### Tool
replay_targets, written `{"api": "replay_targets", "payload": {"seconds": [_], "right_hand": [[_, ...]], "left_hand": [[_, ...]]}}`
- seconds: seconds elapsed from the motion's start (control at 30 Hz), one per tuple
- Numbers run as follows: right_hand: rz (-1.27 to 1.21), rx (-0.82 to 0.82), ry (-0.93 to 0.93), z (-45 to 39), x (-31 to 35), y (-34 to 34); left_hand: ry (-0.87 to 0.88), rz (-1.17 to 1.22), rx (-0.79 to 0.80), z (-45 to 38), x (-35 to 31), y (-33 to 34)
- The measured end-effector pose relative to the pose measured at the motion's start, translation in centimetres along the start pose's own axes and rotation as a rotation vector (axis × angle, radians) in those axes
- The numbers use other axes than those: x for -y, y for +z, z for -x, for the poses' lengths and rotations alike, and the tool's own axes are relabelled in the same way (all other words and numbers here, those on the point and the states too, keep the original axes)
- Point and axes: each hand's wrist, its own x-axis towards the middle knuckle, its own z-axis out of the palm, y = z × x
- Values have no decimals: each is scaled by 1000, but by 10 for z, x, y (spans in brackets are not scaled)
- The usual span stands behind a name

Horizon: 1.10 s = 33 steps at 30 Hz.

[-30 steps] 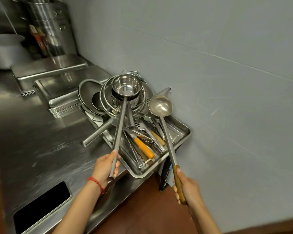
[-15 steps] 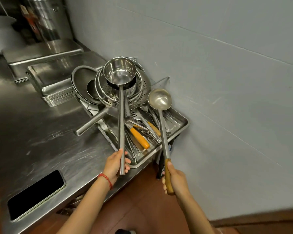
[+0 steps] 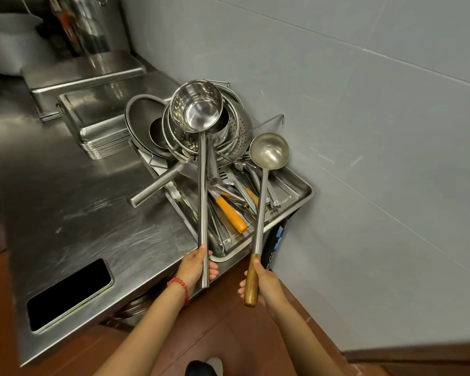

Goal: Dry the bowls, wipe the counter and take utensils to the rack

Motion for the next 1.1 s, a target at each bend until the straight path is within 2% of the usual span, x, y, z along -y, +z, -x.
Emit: {"api": "replay_targets", "payload": {"seconds": [0.43,0.6,0.67,0.77,0.83,0.9,1.0,1.1], "right_hand": [[-51,4,-21,3,-6,-6],[178,-83,-110,5,-11,-16],[264,-106,-183,9,-10,-19],[423,-173,-297,14,-4,-27],[582,-230,-381,19,4,-35],[804,-287,-498,24,12,-42],[1071,-328,-642,37,24,-49],[1197,-339,-702,49,32,-54]], "left_hand": [[-22,-5,-47,-2,11,-1],[-14,-44,-73,3,15,-6],[80,-222,-163,9,15,-8],[310,-463,-264,21,13,-11],[514,-676,-259,28,6,-12],[646,-888,-219,32,-2,-10],[700,-1152,-177,36,-9,-5],[722,-1354,-160,39,-10,2]]}}
